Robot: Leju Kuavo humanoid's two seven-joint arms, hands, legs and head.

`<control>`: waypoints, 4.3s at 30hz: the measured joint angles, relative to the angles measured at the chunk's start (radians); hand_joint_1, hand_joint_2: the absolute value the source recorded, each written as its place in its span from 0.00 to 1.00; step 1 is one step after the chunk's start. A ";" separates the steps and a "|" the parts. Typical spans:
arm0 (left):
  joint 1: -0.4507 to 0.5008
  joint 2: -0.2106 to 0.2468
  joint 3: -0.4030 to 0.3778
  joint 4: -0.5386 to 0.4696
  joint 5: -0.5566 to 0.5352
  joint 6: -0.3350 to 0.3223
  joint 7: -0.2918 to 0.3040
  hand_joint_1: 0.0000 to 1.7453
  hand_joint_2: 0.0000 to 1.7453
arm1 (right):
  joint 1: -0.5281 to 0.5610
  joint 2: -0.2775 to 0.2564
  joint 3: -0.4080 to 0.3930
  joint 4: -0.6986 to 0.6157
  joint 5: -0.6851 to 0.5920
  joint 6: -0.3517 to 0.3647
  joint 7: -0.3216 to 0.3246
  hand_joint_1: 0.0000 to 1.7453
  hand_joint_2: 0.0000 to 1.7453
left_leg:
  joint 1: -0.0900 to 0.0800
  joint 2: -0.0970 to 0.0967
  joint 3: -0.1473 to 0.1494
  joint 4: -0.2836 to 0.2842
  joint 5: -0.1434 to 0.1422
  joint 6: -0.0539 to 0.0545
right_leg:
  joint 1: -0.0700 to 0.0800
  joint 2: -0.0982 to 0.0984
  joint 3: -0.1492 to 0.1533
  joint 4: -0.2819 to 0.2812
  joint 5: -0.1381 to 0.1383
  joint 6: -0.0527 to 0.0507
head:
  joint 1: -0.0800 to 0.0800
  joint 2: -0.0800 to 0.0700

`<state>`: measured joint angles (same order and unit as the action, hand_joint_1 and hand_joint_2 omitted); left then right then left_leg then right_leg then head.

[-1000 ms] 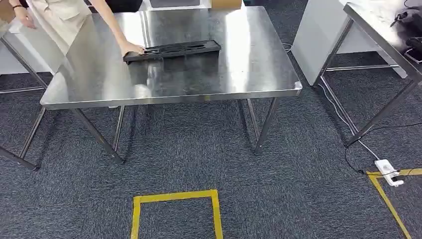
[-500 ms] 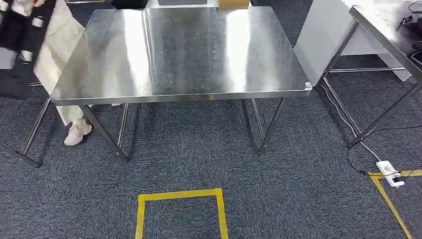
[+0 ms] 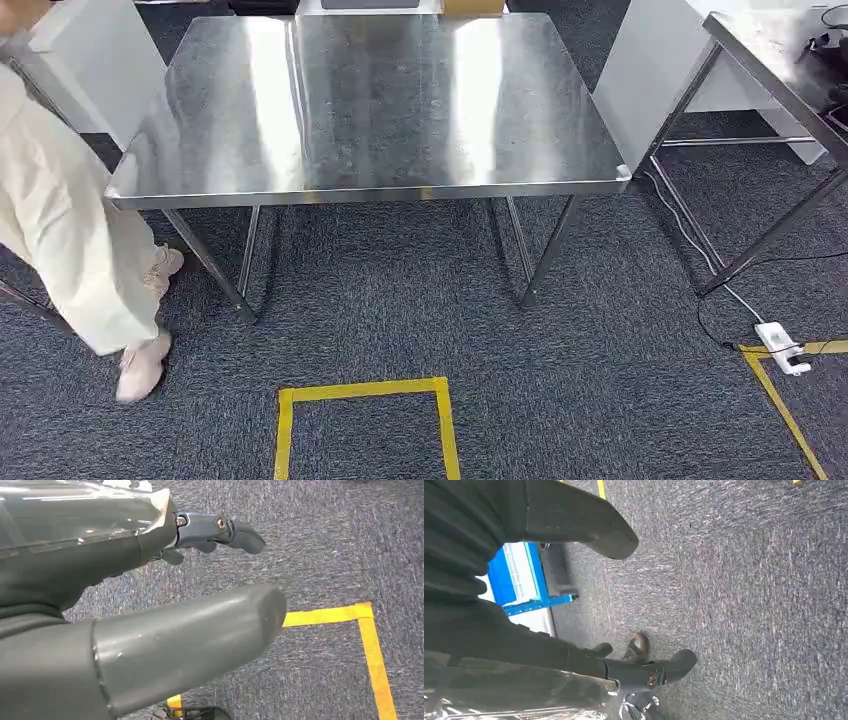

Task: Take the parts from the cabinet and place them on the table.

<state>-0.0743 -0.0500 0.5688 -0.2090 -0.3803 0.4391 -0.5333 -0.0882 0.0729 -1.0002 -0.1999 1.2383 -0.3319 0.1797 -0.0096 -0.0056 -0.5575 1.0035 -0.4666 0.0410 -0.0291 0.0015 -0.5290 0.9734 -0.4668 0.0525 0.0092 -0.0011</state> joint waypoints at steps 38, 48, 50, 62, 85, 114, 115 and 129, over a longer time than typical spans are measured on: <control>0.005 0.003 0.010 0.000 0.006 -0.011 -0.003 0.00 0.00 | -0.003 0.005 0.000 0.000 0.000 0.001 0.015 0.00 1.00 | -0.007 0.000 0.004 -0.022 0.017 0.018 | -0.003 -0.001 -0.002 -0.024 0.017 0.010 | 0.006 0.000; 0.005 0.002 0.013 0.000 0.006 -0.011 -0.003 0.00 0.00 | -0.003 0.005 0.000 0.000 0.000 0.001 0.015 0.00 1.00 | -0.006 0.000 0.004 -0.022 0.017 0.018 | -0.003 -0.001 -0.002 -0.024 0.017 0.010 | 0.006 0.000; 0.005 0.002 0.013 0.000 0.006 -0.011 -0.003 0.00 0.00 | -0.003 0.005 0.000 0.000 0.000 0.001 0.014 0.00 1.00 | -0.006 0.000 0.004 -0.022 0.017 0.018 | -0.002 -0.001 -0.002 -0.024 0.017 0.010 | 0.006 0.000; 0.005 0.001 0.013 0.000 0.010 -0.012 -0.003 0.00 0.00 | -0.003 0.005 0.000 0.000 0.003 0.007 0.002 0.00 1.00 | -0.013 0.000 0.001 -0.015 0.014 0.021 | -0.004 -0.001 0.004 -0.030 0.021 0.015 | 0.006 0.000; 0.008 0.006 0.018 0.000 0.013 -0.011 0.000 0.00 0.00 | -0.001 0.005 0.000 0.000 0.005 0.013 0.009 0.00 1.00 | 0.015 0.003 -0.119 0.247 -0.138 -0.030 | 0.002 -0.004 0.004 0.002 0.000 -0.061 | 0.010 0.000; 0.007 0.004 0.028 0.000 0.009 -0.021 -0.007 0.00 0.00 | -0.002 0.007 0.000 0.000 0.000 0.013 0.003 0.00 1.00 | 0.018 0.003 -0.074 0.154 -0.102 -0.027 | 0.007 -0.004 0.023 -0.007 -0.009 -0.067 | 0.015 0.000; 0.007 0.004 0.027 0.000 0.009 -0.021 -0.008 0.00 0.00 | -0.002 0.007 0.000 0.000 0.000 0.013 0.002 0.00 1.00 | 0.021 0.003 -0.109 0.240 -0.141 -0.034 | 0.008 -0.005 0.019 -0.006 -0.007 -0.070 | 0.015 0.000; 0.003 0.008 0.027 0.000 -0.003 -0.029 -0.006 0.00 0.00 | -0.001 0.012 0.000 0.000 -0.006 0.011 0.000 0.00 1.00 | 0.023 0.007 0.014 -0.024 0.007 0.018 | 0.016 -0.003 -0.065 0.136 -0.081 -0.040 | 0.020 0.000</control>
<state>-0.0711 -0.0423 0.5962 -0.2090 -0.3830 0.4105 -0.5394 -0.0896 0.0847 -1.0002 -0.1995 1.2325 -0.3212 0.1793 0.0136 0.0012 -0.5439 0.9797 -0.4592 0.0588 -0.0132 -0.0015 -0.5940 1.1095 -0.5482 0.0124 0.0294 -0.0011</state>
